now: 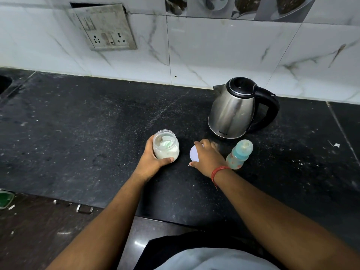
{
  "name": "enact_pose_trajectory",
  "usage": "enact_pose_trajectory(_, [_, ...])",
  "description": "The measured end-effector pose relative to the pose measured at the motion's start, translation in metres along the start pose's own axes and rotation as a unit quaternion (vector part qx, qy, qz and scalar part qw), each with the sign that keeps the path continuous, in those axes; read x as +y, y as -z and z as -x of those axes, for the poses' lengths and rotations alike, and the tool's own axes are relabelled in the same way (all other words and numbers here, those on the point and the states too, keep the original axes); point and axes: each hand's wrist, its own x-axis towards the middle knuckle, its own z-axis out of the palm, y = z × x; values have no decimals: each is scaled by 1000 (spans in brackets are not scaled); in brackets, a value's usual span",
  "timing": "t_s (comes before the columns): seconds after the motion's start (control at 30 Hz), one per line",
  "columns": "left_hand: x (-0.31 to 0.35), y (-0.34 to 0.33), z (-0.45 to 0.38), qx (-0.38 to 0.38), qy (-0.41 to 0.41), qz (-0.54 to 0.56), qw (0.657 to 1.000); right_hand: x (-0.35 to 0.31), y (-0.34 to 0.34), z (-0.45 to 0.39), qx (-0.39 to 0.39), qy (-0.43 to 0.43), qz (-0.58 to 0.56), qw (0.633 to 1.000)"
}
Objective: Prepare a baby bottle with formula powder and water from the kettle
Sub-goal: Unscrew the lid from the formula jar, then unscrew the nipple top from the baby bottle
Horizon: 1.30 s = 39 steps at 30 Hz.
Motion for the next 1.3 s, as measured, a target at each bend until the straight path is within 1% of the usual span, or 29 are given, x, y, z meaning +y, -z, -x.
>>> enact_pose_trajectory(0.2, [-5, 5, -2, -35, -10, -38, 999, 2, -4, -1, -1, -4, 23, 1000])
enact_pose_trajectory(0.3, [-8, 8, 0, -41, 13, -40, 998, 2, -5, 1, 7, 2, 21, 1000])
enact_pose_trajectory(0.37, [-5, 10, 3, -33, 16, -40, 999, 2, -4, 3, 41, 17, 11, 999])
enact_pose_trajectory(0.47, [4, 12, 9, 16, -13, -20, 1000, 1, 2, 10, 113, 54, -14, 992])
enact_pose_trajectory(0.57, [23, 12, 14, 80, -88, -9, 993, -1, 15, 19, 195, 86, -60, 975])
enact_pose_trajectory(0.67, [49, 6, 12, 112, -174, -63, 976, -2, 32, 28, 276, 115, -88, 950])
enact_pose_trajectory(0.73, [66, -4, 8, 102, -215, -90, 967, -1, 46, 32, 323, 123, -104, 933])
enact_pose_trajectory(0.83, [83, -27, 3, 61, -248, -103, 961, 8, 69, 41, 390, 120, -113, 906])
enact_pose_trajectory(0.93, [87, -55, -1, 10, -258, -108, 960, 25, 84, 48, 428, 101, -113, 891])
enact_pose_trajectory(1.0, [83, -74, -1, -37, -241, -113, 963, 42, 89, 53, 443, 74, -128, 884])
enact_pose_trajectory(1.07, [77, -92, 1, -81, -213, -124, 966, 62, 87, 58, 443, 43, -161, 881])
enact_pose_trajectory(1.13, [69, -110, 1, -117, -198, -145, 962, 81, 79, 64, 410, 15, -214, 886])
enact_pose_trajectory(1.23, [58, -135, -1, -150, -174, -184, 956, 99, 60, 73, 314, -40, -300, 900])
enact_pose_trajectory(1.3, [53, -149, -3, -164, -157, -198, 954, 106, 47, 76, 252, -72, -324, 909])
